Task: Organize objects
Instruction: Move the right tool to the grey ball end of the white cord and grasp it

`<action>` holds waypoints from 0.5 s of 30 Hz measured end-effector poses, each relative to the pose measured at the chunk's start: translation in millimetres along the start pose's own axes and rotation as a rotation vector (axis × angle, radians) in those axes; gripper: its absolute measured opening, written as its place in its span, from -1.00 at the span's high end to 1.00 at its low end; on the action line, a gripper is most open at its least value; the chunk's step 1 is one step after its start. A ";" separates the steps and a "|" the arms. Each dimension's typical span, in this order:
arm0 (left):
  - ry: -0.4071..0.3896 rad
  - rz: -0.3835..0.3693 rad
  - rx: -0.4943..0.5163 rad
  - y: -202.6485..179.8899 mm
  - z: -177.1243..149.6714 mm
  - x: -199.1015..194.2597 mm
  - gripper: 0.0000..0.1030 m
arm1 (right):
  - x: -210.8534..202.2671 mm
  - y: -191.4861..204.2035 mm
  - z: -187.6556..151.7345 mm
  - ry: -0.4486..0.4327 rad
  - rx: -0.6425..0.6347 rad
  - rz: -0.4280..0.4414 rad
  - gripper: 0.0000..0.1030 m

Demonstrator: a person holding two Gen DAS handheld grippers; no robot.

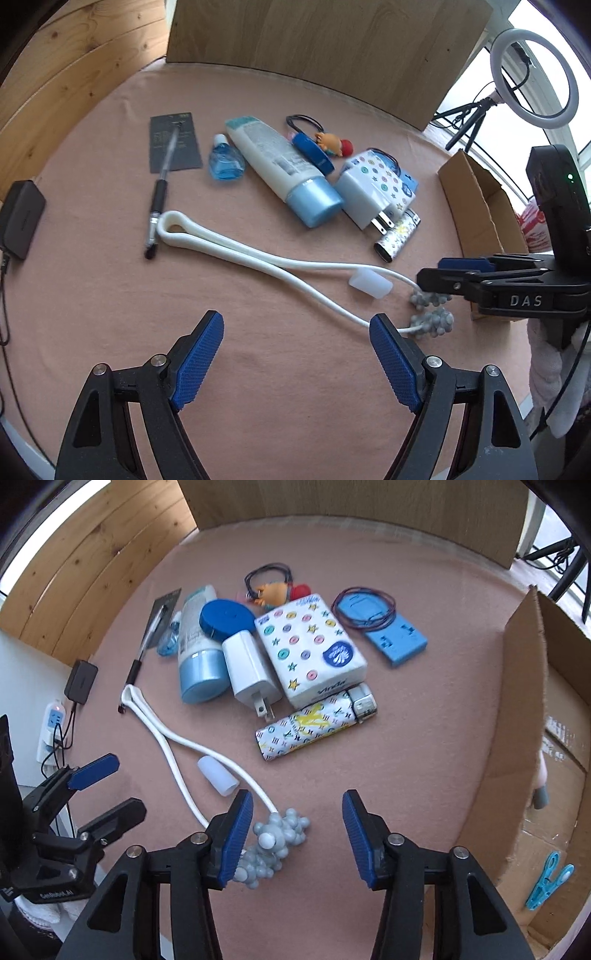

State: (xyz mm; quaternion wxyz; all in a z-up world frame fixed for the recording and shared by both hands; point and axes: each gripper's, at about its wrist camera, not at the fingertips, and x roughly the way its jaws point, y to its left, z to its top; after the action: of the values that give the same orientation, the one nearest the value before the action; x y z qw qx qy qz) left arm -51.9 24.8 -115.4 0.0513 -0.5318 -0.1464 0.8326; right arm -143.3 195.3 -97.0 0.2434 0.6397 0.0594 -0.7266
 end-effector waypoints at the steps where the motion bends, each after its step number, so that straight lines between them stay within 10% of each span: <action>1: 0.006 -0.005 0.003 -2.3 -0.2 2.7 -0.55 | 2.4 0.6 -0.5 0.011 0.002 0.005 0.23; 15: 0.058 -0.054 0.011 -10.9 1.3 21.7 0.02 | 16.8 -2.4 -18.8 0.085 0.138 0.177 0.47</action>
State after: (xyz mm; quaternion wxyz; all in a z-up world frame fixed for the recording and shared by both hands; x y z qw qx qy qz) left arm -63.1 40.2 -130.5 0.0809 -0.5510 -0.1546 0.8160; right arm -128.4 200.2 -117.0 0.2595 0.6880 -0.0373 -0.6767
